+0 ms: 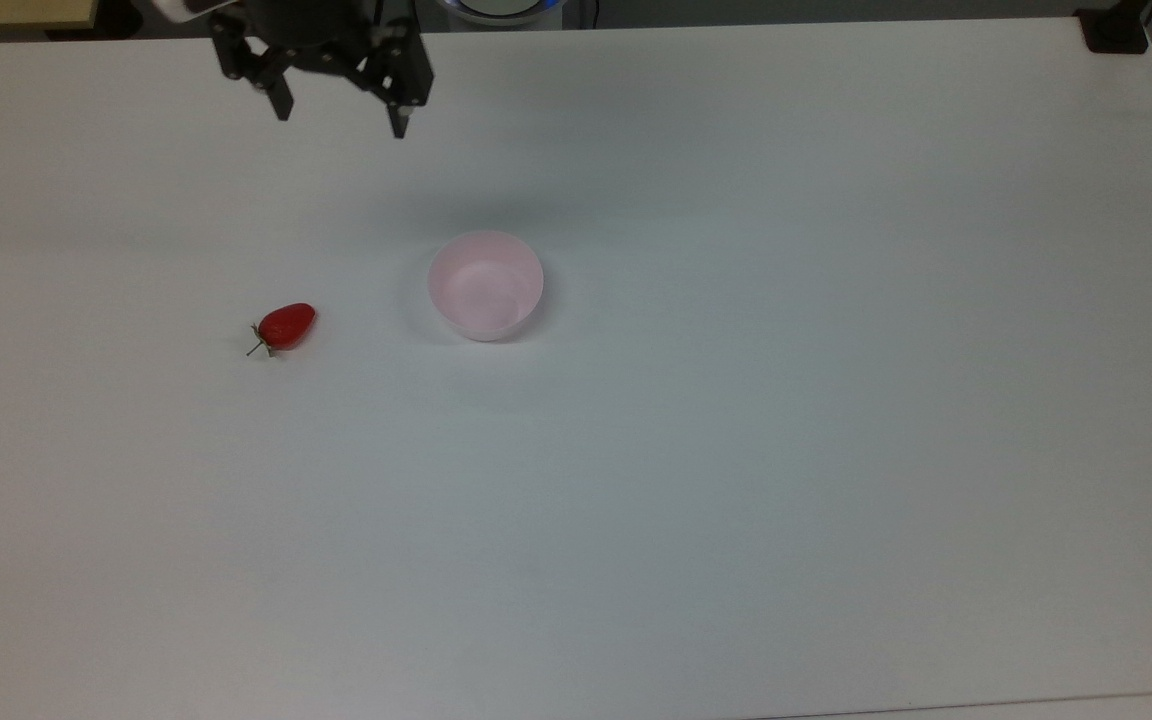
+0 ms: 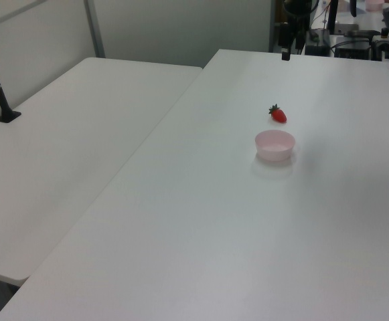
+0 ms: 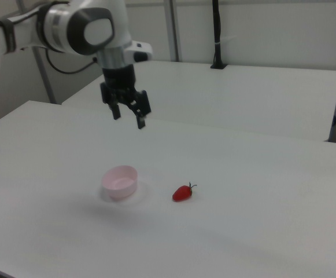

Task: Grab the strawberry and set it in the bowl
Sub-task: 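Move the open gripper over the red strawberry and lower it, then close the gripper around the red strawberry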

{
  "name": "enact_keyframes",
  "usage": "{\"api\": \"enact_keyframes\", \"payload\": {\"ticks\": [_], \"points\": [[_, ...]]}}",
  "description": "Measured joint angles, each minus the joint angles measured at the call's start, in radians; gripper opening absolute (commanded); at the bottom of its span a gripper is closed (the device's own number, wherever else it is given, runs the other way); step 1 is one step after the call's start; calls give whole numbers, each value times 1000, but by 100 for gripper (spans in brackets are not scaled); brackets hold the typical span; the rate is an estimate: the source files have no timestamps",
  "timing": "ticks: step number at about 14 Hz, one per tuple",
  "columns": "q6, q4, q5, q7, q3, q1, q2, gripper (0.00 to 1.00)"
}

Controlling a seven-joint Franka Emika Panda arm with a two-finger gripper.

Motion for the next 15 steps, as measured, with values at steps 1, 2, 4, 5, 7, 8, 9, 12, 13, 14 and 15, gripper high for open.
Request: {"api": "enact_keyframes", "payload": {"ticks": [1, 2, 4, 5, 7, 8, 9, 12, 13, 14, 15], "points": [[6, -1, -1, 0, -1, -16, 14, 100], [24, -3, -3, -1, -2, -34, 34, 100], [96, -15, -25, -8, -4, -79, 109, 100], [124, -21, -46, -9, -4, -91, 145, 99], [186, -24, -81, -9, -5, -114, 237, 93], [205, -23, -84, -9, -4, -118, 265, 93], [219, -23, -84, -6, -4, -120, 281, 92], [269, -25, -84, 52, -4, -119, 316, 89], [285, -25, -84, 73, -4, -117, 331, 87], [302, -26, -84, 90, -4, -115, 346, 86], [322, -26, -84, 102, -3, -113, 361, 84]]}}
